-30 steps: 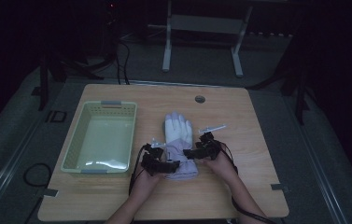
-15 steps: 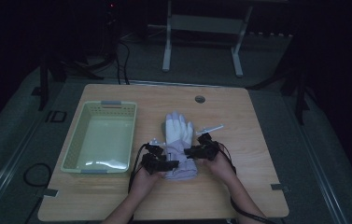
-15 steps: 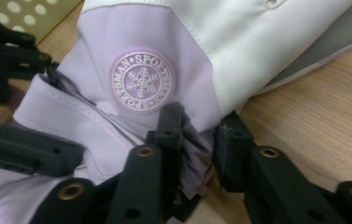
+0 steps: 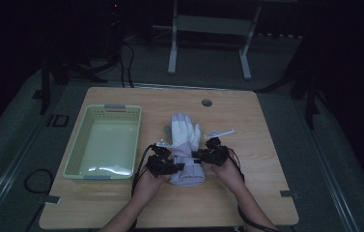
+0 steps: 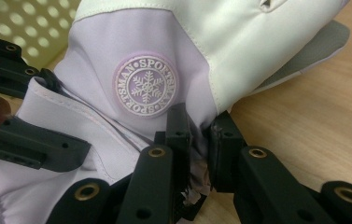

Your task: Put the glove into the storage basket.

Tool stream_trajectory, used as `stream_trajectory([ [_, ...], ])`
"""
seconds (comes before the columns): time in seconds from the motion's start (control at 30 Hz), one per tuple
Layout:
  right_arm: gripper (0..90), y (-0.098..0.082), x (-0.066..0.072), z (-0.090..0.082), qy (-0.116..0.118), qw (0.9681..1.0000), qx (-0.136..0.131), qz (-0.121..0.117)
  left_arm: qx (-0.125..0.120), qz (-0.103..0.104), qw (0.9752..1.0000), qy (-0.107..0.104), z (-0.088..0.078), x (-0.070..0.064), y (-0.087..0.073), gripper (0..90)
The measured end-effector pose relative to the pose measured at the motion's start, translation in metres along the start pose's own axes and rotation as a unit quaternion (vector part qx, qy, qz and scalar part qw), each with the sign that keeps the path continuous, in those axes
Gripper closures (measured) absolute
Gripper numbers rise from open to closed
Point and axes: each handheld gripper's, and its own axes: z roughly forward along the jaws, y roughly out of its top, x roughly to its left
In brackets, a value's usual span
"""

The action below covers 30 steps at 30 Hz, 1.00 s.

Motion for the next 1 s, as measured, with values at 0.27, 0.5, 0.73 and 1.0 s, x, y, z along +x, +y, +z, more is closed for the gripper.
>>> stream_trajectory([
  [0.27,80.7,0.016,0.016,-0.024,-0.023,0.9993,-0.026,-0.015,-0.013,0.023,0.9996,0.005,-0.023,-0.01,0.017,65.4],
  [0.5,80.7,0.035,0.029,-0.035,-0.023,0.9984,-0.046,-0.022,-0.022,0.036,0.9991,0.009,-0.048,-0.01,0.028,65.4],
  [0.73,80.7,0.058,0.046,-0.038,-0.022,0.9975,-0.053,-0.042,-0.028,0.042,0.9986,0.019,-0.074,-0.004,0.035,65.4],
  [1.0,80.8,0.08,0.065,-0.032,-0.016,0.9967,-0.057,-0.056,-0.029,0.044,0.9982,0.028,-0.101,0.009,0.038,65.5],
])
